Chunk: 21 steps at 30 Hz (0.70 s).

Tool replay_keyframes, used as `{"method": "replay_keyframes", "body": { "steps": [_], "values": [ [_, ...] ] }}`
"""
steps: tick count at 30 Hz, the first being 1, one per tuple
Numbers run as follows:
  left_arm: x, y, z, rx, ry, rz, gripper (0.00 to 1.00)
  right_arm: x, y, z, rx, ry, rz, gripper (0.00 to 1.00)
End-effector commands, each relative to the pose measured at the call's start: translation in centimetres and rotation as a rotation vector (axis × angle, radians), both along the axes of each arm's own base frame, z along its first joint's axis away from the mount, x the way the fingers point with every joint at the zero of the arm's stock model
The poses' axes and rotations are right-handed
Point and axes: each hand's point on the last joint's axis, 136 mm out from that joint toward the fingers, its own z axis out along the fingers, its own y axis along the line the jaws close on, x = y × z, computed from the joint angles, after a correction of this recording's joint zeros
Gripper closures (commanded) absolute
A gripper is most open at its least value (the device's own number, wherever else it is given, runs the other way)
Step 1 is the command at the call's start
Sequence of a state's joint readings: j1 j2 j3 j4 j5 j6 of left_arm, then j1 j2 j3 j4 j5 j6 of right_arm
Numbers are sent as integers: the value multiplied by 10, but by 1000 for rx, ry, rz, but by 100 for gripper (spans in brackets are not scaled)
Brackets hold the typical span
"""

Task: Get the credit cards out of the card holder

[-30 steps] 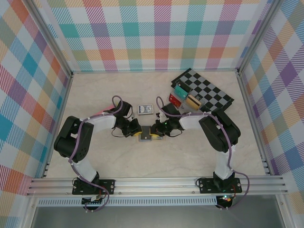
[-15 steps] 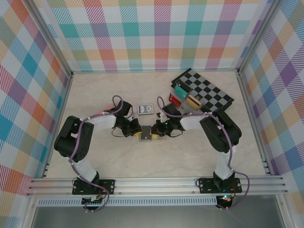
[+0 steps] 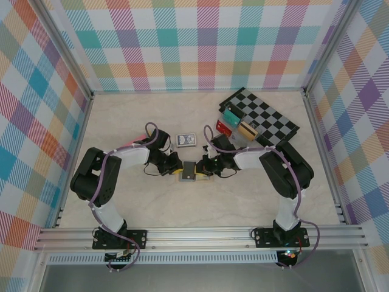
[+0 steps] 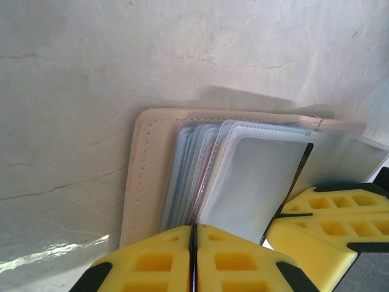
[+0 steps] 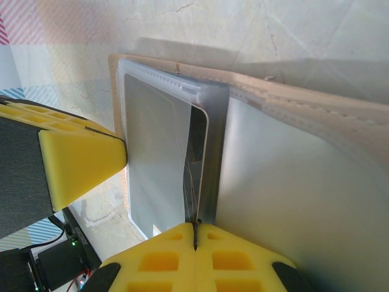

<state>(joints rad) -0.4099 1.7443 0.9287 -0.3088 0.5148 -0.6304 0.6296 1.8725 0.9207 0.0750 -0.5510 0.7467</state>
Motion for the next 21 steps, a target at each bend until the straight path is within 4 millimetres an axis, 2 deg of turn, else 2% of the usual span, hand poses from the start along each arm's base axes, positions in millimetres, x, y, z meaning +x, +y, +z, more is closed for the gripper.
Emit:
{"method": "replay_keyframes", "body": {
  "steps": [1, 7, 12, 21],
  "values": [
    [-21, 25, -33, 140, 99, 10, 90, 0, -2, 3, 4, -22, 9, 96],
    [-21, 25, -32, 139, 98, 11, 90, 1, -7, 3, -23, -31, 1, 99],
    [-18, 20, -23, 106, 82, 2, 90, -2, -13, 6, -46, -40, 8, 99],
    [1, -5, 36, -43, -54, -43, 83, 0, -6, 1, -34, -5, 13, 96]
  ]
}}
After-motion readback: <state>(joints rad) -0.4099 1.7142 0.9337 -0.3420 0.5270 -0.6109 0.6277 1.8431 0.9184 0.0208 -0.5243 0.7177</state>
